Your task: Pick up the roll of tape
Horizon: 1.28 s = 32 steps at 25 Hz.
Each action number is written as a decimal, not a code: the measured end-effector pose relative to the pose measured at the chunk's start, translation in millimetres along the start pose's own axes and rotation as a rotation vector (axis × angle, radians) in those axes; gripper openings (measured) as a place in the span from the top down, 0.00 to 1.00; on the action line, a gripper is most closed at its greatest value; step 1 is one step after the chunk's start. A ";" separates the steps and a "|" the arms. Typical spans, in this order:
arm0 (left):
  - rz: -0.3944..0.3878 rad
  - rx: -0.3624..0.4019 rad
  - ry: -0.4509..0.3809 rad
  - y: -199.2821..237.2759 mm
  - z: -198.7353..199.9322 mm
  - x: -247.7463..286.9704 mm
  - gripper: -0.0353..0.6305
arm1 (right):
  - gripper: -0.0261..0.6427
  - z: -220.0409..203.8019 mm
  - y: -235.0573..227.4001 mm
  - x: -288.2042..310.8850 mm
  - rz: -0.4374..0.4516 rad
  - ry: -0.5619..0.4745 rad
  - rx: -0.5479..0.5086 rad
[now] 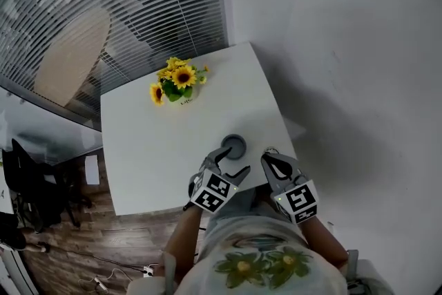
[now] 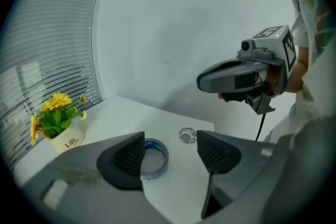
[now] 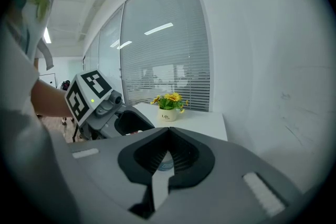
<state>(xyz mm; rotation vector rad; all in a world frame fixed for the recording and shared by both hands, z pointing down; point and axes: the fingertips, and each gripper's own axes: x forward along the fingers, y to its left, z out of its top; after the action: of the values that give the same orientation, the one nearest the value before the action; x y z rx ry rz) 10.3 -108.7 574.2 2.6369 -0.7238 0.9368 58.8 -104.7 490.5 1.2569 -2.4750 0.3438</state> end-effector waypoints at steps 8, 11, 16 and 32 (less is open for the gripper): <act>-0.023 -0.028 0.094 5.7 -17.2 36.5 0.48 | 0.96 0.5 -14.7 21.2 0.021 0.006 0.013; -0.037 -0.045 0.129 5.1 -26.3 47.3 0.48 | 0.96 -0.9 -18.9 25.8 0.023 0.015 0.016; -0.035 -0.071 0.197 5.5 -45.6 61.6 0.48 | 0.96 -2.5 -23.8 27.8 0.023 0.015 0.018; -0.026 -0.017 0.344 7.2 -66.2 84.5 0.53 | 0.96 -9.0 -29.3 27.9 0.013 0.036 0.036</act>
<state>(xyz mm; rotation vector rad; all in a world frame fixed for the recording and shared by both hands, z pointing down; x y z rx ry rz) 28.7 -120.4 679.5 2.3734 -0.6060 1.3241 69.0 -138.8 511.8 1.2382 -2.4582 0.4122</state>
